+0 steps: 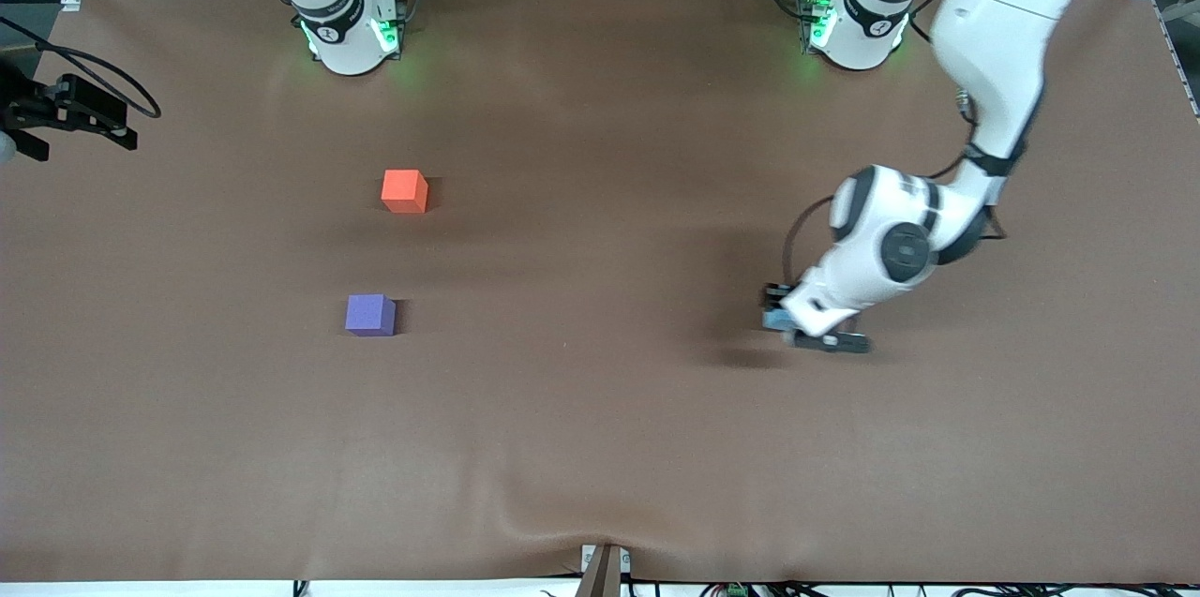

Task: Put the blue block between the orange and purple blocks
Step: 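Carry the blue block with the left gripper toward the table middle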

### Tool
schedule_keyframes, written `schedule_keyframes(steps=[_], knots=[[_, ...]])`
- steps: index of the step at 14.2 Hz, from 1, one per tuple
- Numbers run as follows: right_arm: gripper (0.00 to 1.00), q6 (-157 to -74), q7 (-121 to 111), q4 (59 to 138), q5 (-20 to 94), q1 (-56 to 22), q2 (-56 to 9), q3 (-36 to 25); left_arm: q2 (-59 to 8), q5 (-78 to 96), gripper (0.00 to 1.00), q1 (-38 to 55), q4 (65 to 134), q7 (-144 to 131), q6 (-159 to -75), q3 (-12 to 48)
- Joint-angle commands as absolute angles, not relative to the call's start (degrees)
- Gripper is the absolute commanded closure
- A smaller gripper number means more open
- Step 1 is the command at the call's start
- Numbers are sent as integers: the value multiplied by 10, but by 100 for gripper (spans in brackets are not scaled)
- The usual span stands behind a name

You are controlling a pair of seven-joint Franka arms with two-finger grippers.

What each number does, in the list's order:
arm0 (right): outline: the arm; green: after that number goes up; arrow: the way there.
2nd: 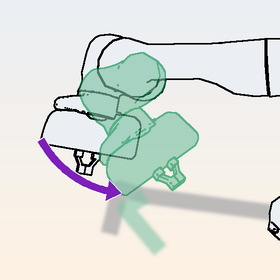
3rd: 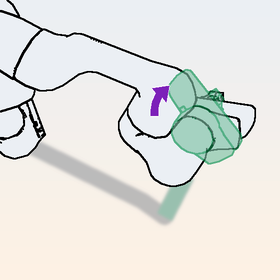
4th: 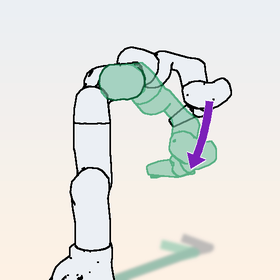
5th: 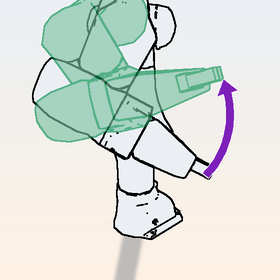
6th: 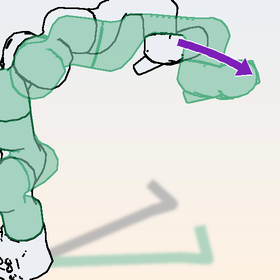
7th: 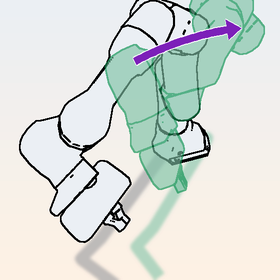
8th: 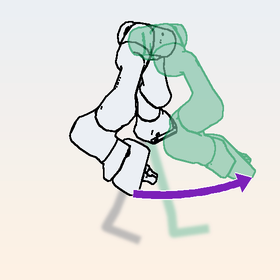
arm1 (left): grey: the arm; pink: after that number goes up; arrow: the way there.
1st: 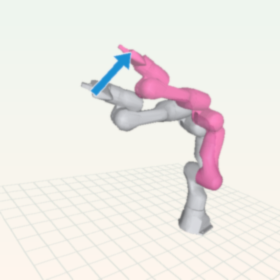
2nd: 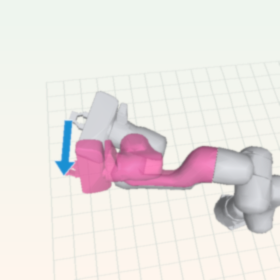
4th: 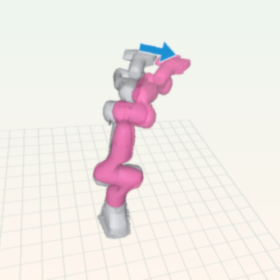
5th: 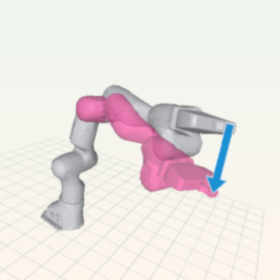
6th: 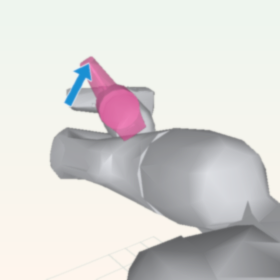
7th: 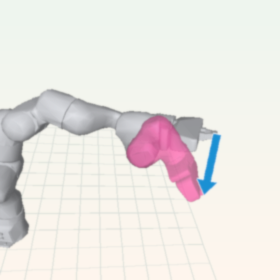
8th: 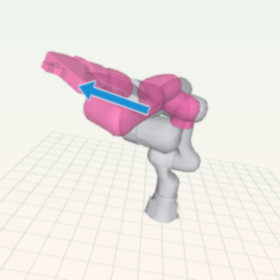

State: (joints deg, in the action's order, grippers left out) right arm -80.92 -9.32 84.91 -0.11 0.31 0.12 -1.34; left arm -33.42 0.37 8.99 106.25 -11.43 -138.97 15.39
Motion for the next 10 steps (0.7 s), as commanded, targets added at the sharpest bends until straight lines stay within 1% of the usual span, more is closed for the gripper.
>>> schedule_keyframes(steps=[1,3,5,8,10], knots=[[0,-799,-86,835,9,2,-4,-13,-395,-9,100,177,966,-119,-1389,145],[0,-799,-86,835,9,3,-4,-13,-429,-1,100,241,917,-148,-1387,145],[0,-800,-86,835,9,3,-4,-13,-465,-2,100,299,867,-246,-1379,145],[0,-800,-85,834,9,3,-4,-13,-509,0,100,385,779,-378,-1318,121],[0,-800,-85,834,9,2,-4,-13,-519,2,100,409,766,-410,-1317,105]])
